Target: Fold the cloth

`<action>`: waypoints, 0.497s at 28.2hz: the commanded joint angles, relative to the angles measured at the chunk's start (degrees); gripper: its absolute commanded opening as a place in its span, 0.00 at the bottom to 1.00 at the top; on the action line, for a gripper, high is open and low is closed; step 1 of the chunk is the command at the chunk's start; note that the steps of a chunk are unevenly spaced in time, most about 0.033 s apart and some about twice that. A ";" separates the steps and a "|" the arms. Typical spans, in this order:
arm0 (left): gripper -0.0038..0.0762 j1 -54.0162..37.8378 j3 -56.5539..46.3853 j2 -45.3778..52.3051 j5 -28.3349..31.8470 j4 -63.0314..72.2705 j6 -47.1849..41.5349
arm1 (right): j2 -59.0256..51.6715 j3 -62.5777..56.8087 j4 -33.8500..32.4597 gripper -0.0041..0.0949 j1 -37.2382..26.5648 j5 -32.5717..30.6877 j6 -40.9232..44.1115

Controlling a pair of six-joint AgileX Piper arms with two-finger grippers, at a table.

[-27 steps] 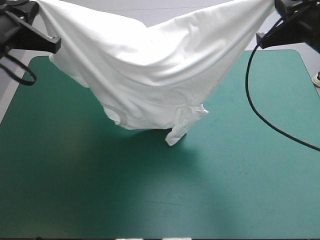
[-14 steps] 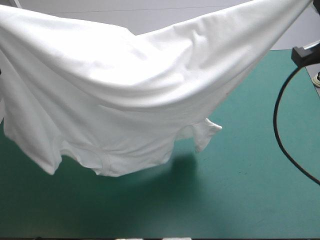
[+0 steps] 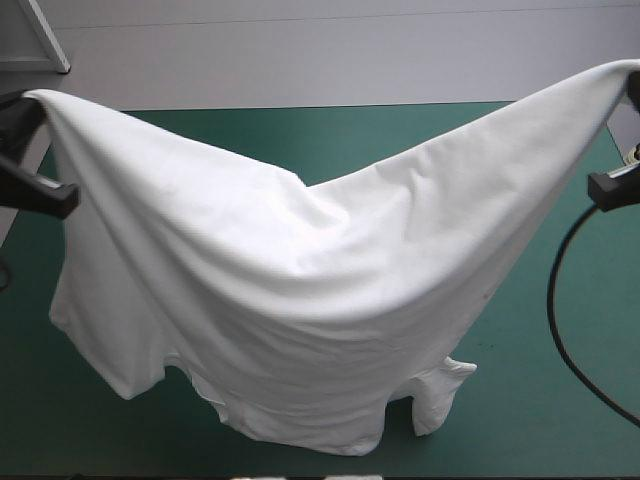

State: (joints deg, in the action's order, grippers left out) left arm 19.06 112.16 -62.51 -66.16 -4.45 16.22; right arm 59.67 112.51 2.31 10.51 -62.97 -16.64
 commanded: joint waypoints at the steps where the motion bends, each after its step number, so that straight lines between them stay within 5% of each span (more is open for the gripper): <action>1: 0.07 0.09 -8.57 -2.75 11.32 -0.92 -0.18 | 1.08 -7.16 -4.36 0.03 -0.23 7.69 1.30; 5: 0.07 -0.01 -17.74 -9.04 22.16 -6.46 -1.35 | 4.61 -16.97 -4.95 0.02 -0.23 16.04 1.42; 14: 0.07 -0.01 -17.35 -29.04 34.00 -18.70 -3.22 | 24.30 -19.92 -6.68 0.02 -0.23 32.66 1.42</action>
State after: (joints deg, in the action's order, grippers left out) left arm 19.06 92.68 -89.09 -39.43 -19.51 14.09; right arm 79.99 91.39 -2.56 10.51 -39.35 -15.26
